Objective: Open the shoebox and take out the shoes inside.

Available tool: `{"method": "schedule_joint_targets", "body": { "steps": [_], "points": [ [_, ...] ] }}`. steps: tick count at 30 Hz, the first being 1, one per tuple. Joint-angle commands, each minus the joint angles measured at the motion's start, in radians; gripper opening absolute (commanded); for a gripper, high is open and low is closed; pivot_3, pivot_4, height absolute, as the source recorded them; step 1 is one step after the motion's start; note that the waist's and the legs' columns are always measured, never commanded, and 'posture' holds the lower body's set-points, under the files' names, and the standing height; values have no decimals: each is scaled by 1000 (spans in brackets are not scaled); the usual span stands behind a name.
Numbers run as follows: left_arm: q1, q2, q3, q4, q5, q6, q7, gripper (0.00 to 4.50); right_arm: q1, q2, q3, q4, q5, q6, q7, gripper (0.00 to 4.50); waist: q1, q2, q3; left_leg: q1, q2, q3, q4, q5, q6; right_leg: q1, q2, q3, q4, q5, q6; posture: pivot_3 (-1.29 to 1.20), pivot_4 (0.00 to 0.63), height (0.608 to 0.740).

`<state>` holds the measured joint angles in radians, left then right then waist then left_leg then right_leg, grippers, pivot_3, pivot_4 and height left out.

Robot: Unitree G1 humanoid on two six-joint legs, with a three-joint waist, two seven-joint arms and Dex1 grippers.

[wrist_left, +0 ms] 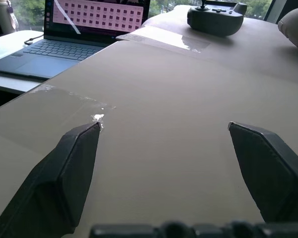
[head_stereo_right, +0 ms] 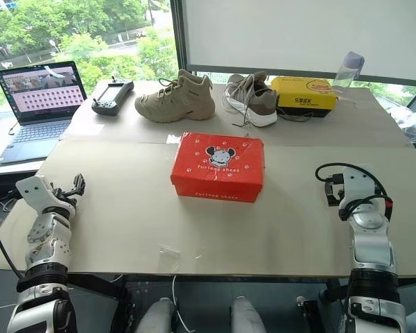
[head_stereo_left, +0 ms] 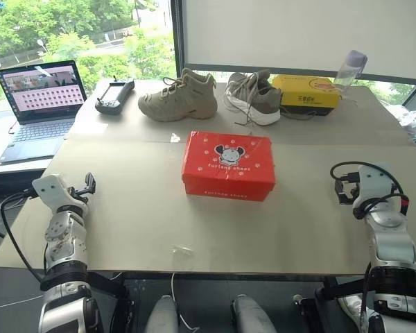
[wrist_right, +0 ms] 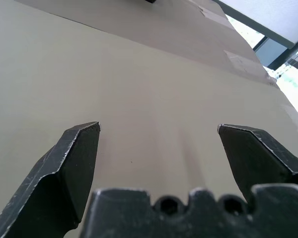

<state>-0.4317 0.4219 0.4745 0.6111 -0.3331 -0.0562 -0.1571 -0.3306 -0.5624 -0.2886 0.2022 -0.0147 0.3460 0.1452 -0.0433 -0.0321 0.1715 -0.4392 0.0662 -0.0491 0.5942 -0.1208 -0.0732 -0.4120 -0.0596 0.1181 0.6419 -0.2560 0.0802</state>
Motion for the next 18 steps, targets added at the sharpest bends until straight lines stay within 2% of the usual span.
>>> {"method": "schedule_joint_targets", "body": {
  "steps": [1, 4, 7, 9, 11, 13, 17, 18],
  "points": [
    [-33, 23, -49, 0, 29, 19, -49, 4439, -1, -6, 0, -34, -3, -24, -2, 4500, 0, 0, 0, 0, 0, 0, 0, 0, 0, 0, 0, 0, 0, 0, 0, 0, 150, 712],
    [-121, 87, -183, 11, 14, 47, -417, 4439, -15, -34, 52, -86, 20, 17, 107, 4500, 6, 0, 1, -1, 0, 0, 0, 1, -1, -1, 0, -1, 1, 0, -1, 0, 150, 712],
    [-119, 141, -275, -41, 8, 74, -654, 4439, -29, -63, 83, -122, 56, 83, 209, 4500, 1, 0, 0, -6, 0, 0, -1, 5, -8, -6, 0, 0, 1, -2, -6, 0, 150, 712],
    [-100, 183, -324, -104, -14, 116, -804, 4439, -37, -86, 93, -157, 101, 136, 290, 4500, -8, 0, 0, -6, 0, 1, -1, 5, -8, -7, 0, 2, 0, 0, -3, 0, 150, 712],
    [-94, 251, -385, -163, -16, 164, -963, 4439, -20, -165, 119, -209, 154, 184, 442, 4500, -15, 0, 1, -7, 0, 2, -4, 5, -8, -9, 0, 3, 1, 2, 0, 0, 150, 712],
    [-97, 290, -416, -186, -15, 196, -1047, 4439, -15, -218, 138, -234, 183, 214, 529, 4500, -20, 1, 1, -7, 1, 2, -6, 5, -8, -12, 1, 2, 3, 0, -1, 0, 150, 712],
    [-112, 292, -418, -158, -2, 196, -1063, 4439, -43, -213, 149, -249, 232, 237, 578, 4500, -25, 0, 1, -6, 2, 0, -6, 5, -7, -11, 2, 0, 4, -2, -3, 0, 150, 712],
    [-122, 286, -418, -140, 6, 185, -1059, 4203, -54, -205, 154, -251, 238, 240, 581, 4249, -25, 0, 1, -7, 2, 0, -5, 5, -7, -11, 2, 0, 5, -2, -2, 0, 150, 712]
  ]
}}
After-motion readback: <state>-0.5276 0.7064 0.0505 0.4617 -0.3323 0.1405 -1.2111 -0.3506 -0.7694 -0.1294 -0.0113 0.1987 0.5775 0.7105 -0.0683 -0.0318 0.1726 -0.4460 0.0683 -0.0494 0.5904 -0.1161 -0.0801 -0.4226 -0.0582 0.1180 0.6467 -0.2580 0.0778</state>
